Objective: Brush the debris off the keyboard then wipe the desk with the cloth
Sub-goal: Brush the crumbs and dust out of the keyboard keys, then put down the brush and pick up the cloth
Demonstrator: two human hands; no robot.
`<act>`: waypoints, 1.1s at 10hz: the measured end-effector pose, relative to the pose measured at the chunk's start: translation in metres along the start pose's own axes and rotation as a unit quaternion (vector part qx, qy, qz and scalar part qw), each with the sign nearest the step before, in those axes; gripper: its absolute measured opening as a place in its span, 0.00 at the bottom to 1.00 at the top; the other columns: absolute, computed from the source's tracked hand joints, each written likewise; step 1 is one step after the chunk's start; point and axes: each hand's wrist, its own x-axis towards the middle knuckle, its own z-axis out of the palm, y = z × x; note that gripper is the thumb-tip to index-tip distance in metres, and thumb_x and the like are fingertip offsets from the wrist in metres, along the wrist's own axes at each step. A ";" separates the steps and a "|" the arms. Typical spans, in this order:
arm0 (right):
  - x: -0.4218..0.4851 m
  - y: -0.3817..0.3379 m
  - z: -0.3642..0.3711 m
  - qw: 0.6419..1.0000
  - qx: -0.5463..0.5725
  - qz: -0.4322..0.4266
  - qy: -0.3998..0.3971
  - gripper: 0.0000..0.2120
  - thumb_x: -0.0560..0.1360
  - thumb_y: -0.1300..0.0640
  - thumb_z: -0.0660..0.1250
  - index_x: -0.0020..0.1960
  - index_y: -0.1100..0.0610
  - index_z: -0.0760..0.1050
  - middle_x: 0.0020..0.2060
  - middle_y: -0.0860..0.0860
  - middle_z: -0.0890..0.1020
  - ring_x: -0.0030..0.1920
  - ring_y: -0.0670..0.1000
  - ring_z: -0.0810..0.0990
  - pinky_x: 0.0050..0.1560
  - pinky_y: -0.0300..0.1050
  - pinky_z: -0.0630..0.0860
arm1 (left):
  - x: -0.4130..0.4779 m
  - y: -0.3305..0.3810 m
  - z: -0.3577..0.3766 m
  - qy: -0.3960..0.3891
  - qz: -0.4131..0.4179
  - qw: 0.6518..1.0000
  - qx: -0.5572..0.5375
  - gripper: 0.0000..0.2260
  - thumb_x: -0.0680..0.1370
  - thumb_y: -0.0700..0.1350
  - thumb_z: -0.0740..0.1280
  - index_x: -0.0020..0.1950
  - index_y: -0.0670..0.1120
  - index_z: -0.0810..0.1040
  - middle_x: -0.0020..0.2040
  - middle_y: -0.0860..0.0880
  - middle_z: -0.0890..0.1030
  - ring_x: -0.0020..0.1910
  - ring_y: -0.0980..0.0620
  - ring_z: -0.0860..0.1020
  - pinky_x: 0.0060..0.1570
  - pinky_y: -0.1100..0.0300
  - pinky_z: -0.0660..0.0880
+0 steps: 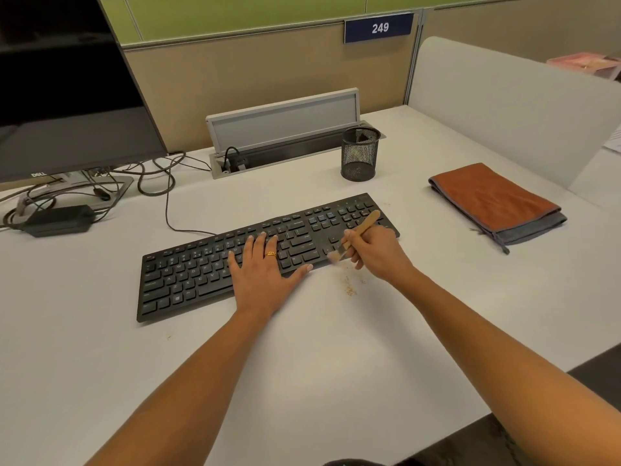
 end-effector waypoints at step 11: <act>0.037 0.096 -0.153 0.903 -0.405 0.053 0.129 0.14 0.79 0.58 0.58 0.56 0.65 0.76 0.55 0.62 0.77 0.57 0.61 0.72 0.50 0.50 0.69 | 0.000 -0.002 0.003 0.024 0.002 1.000 -0.006 0.46 0.67 0.74 0.42 0.78 0.49 0.56 0.78 0.50 0.55 0.77 0.50 0.50 0.74 0.43 0.46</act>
